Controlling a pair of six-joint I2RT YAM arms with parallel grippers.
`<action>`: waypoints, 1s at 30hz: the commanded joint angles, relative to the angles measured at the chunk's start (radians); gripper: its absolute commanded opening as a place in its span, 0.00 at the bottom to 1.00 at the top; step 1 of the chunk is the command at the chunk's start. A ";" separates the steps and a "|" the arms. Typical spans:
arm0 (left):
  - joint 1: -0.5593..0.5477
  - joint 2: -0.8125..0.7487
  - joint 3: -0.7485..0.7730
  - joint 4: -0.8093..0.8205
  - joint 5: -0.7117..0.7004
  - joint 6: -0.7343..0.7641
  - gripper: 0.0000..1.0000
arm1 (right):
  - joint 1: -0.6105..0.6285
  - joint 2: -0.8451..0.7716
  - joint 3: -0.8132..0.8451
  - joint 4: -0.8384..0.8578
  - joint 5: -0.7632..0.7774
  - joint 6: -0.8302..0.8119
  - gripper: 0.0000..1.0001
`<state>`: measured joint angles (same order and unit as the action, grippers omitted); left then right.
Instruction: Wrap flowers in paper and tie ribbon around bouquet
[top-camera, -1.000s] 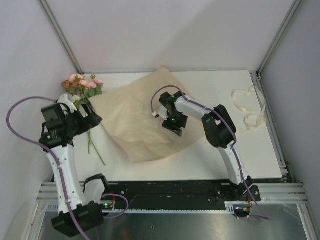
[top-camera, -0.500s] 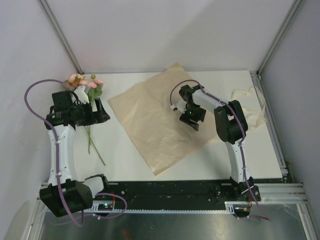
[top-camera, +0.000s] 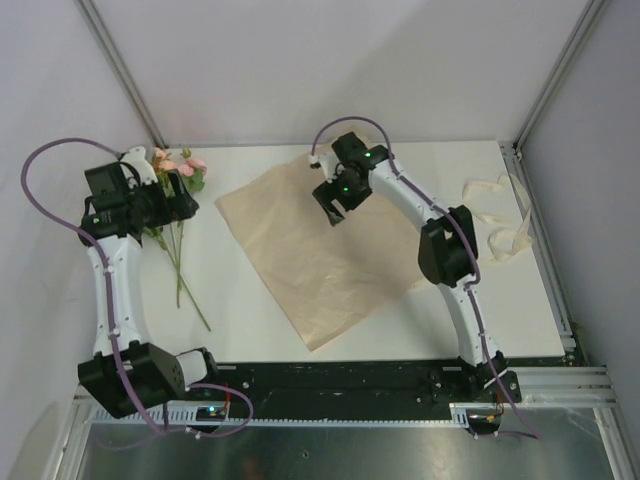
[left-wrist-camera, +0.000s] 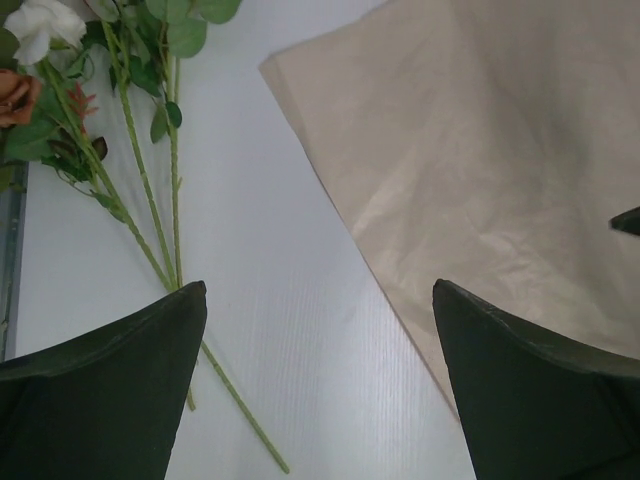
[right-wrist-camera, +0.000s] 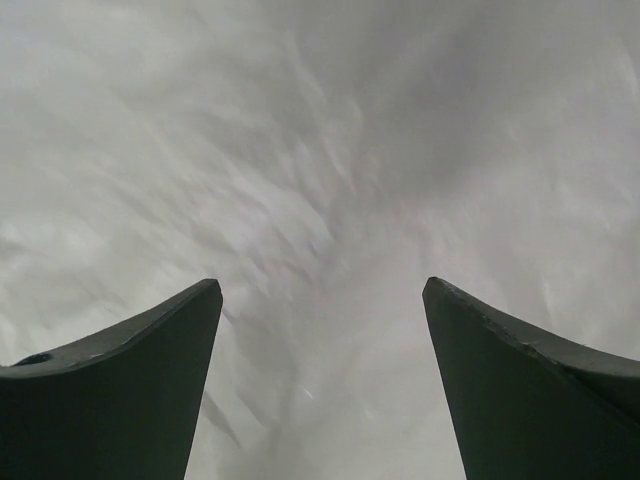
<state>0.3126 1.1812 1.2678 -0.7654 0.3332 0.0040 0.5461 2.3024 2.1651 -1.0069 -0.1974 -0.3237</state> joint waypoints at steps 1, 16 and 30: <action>0.077 0.050 0.069 0.050 0.116 -0.086 1.00 | 0.058 0.100 0.105 0.077 -0.051 0.154 0.90; 0.168 0.051 0.040 0.058 0.022 -0.173 1.00 | 0.222 0.219 0.048 -0.074 -0.063 -0.096 0.89; 0.176 0.279 0.099 -0.010 -0.079 0.192 0.96 | 0.286 0.055 -0.295 -0.053 0.046 -0.433 0.88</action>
<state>0.4938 1.3724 1.3075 -0.7685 0.3161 0.0719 0.8654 2.3054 1.8980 -0.9710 -0.1303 -0.7059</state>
